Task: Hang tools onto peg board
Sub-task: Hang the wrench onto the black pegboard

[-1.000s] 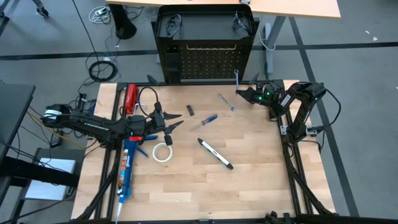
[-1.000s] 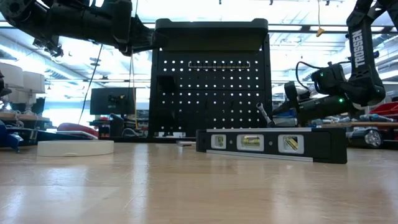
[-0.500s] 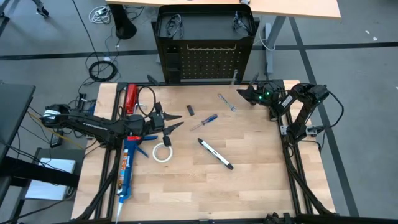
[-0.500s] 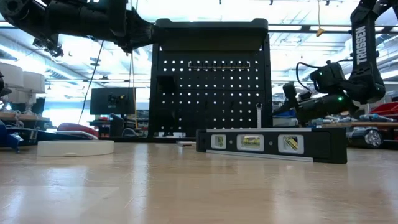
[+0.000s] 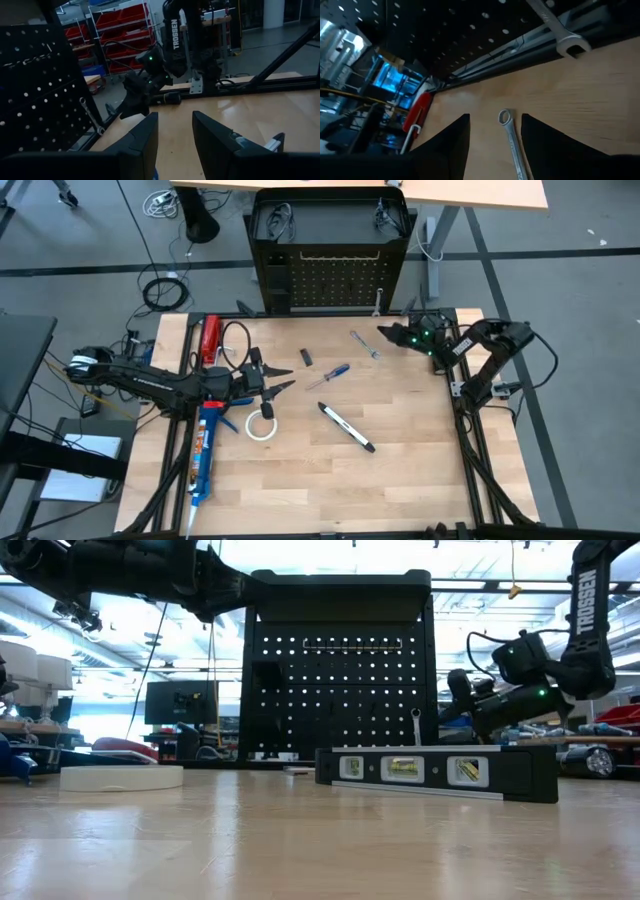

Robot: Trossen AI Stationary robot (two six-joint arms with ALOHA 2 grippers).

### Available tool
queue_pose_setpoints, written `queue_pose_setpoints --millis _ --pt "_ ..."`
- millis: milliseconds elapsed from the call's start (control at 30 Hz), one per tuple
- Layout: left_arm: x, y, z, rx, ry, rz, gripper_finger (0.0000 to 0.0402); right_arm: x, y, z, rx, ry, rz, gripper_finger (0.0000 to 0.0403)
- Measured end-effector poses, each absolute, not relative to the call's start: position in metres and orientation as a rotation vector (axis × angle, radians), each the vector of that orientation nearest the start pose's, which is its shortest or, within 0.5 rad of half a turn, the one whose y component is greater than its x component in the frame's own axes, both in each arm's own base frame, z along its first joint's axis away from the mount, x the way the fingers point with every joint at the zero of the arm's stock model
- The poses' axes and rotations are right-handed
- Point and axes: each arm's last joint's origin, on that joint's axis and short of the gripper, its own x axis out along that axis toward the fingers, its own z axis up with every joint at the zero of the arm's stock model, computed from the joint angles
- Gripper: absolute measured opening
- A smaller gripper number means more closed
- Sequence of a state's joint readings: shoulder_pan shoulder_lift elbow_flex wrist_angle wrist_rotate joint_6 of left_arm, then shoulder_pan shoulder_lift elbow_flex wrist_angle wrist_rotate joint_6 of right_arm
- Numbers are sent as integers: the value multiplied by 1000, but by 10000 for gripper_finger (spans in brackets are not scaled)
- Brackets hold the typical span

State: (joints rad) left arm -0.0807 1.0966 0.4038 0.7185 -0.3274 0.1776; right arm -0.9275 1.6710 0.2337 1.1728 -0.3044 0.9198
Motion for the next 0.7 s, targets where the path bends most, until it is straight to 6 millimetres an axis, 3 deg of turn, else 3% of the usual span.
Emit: queue_pose_setpoints --millis 333,700 --pt "221 -7 230 170 1 288 126 161 -163 109 858 22 -674 180" --pt "221 -7 230 171 7 301 126 175 -193 116 696 211 -732 186"
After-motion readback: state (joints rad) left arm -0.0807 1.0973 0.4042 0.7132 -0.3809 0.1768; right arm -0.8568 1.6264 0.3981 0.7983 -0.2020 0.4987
